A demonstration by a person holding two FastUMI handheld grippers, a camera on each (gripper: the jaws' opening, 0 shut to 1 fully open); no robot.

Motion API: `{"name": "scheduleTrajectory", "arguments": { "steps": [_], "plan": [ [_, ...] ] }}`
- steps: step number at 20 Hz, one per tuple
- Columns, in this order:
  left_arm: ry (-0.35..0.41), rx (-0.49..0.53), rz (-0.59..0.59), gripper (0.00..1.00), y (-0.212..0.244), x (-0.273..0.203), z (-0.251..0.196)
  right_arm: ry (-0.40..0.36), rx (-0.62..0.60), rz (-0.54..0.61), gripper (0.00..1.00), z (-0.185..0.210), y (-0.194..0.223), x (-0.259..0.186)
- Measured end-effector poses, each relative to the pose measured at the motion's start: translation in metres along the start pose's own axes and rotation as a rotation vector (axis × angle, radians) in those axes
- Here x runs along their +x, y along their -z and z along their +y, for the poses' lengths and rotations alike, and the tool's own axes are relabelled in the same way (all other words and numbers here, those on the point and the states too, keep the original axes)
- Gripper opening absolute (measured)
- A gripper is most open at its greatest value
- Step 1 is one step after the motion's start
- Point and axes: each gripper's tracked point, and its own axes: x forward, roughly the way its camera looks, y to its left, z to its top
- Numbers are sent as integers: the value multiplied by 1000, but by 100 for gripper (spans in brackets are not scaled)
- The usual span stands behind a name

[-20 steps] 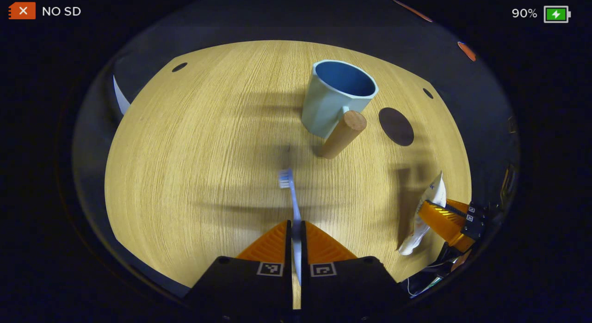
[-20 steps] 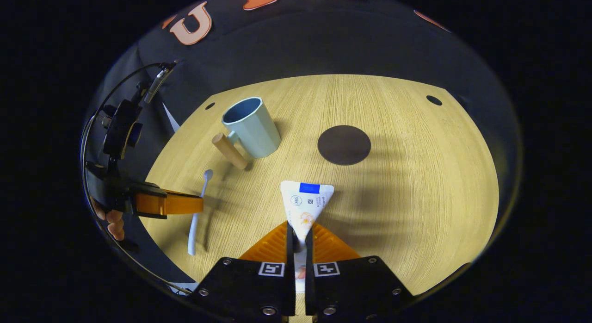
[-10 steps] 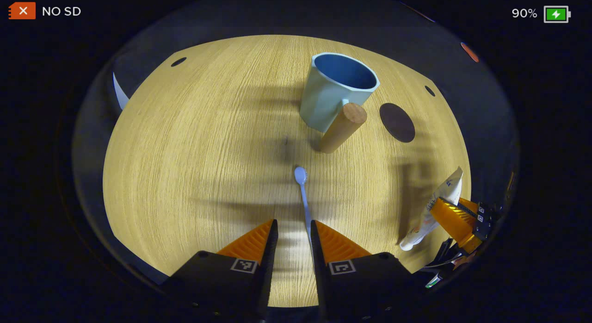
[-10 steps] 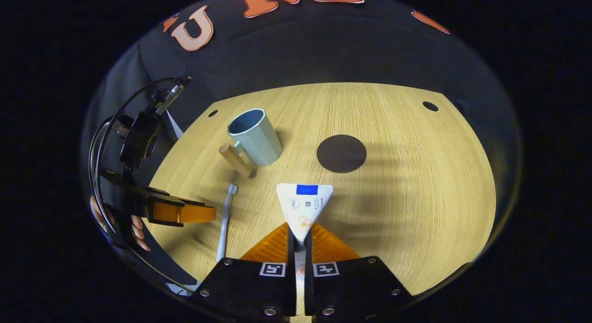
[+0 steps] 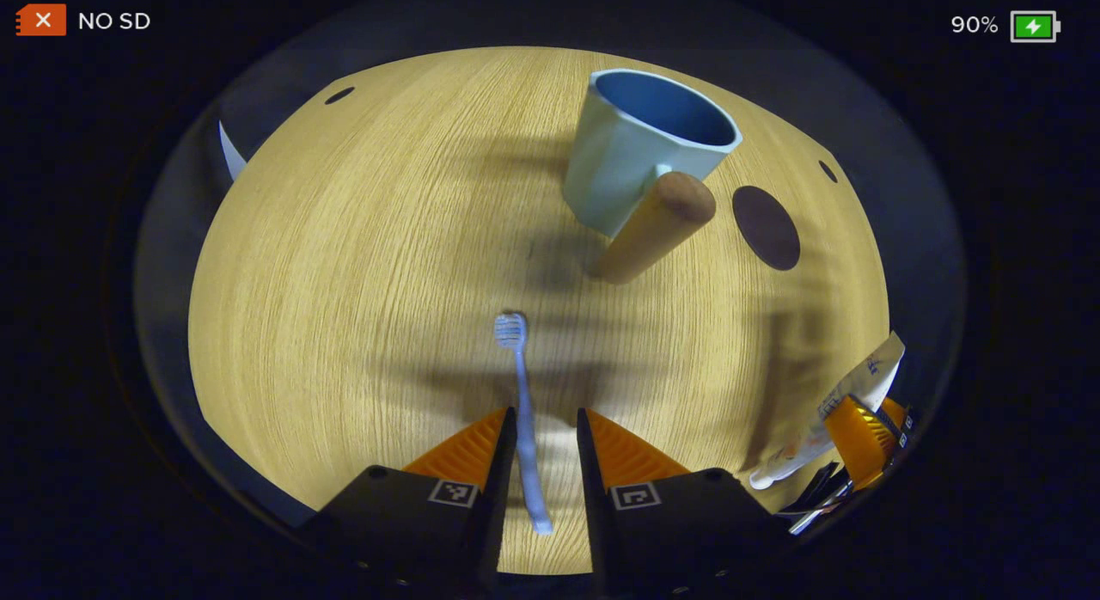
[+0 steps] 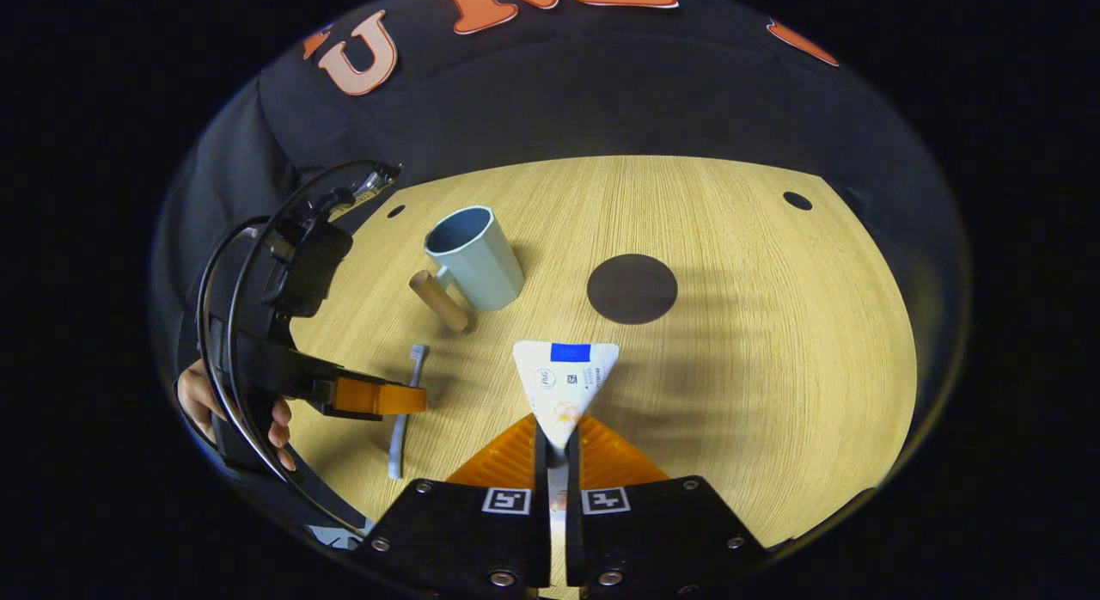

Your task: Put the toothbrush and toothpaste on the desktop into the cup, then pick up the cup and place it on the coaster on the desktop.

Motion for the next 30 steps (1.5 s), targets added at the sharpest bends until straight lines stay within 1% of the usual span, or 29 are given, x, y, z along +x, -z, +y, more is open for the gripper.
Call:
{"name": "scheduleTrajectory", "arguments": {
  "steps": [4,5,6,7,8,9,10,12,15,17,21,23,26,28,30],
  "plan": [
    [-7,-19,31,41,1,-6,9,-15,5,-18,7,0,-6,-7],
    [-21,-20,21,41,1,-8,15,-14,6,-18,7,-1,-7,-7],
    [-29,-24,15,36,-4,-14,20,-15,5,-16,7,-2,-7,-7],
    [-22,-13,17,21,-6,-20,21,-14,5,-13,7,-2,-6,-6],
    [-25,-2,11,14,-5,-21,19,-14,5,-13,7,-2,-6,-7],
    [-32,3,6,16,-1,-17,19,-13,7,-14,7,-3,-7,-7],
    [-25,33,-24,11,-7,-17,15,-7,11,-11,7,-3,-7,-7],
    [-13,49,-46,6,-8,-10,11,-2,9,-3,7,-3,-6,-4],
    [3,84,-83,4,-14,0,8,-5,5,-9,7,-4,-8,-5],
    [27,84,-103,4,-15,2,5,-2,8,-17,7,-7,-11,-7],
    [67,98,-182,4,-24,-16,2,29,-6,-20,7,-11,-10,3],
    [91,103,-215,4,-25,-27,-3,22,4,-23,7,-11,-13,3],
    [117,113,-290,4,-34,-47,-6,6,8,-63,7,-8,-20,-1],
    [101,117,-352,4,-44,-54,-2,-5,6,-87,7,-7,-25,-4],
    [105,115,-399,4,-50,-67,0,-4,0,-118,7,-6,-32,-7]
  ]
}}
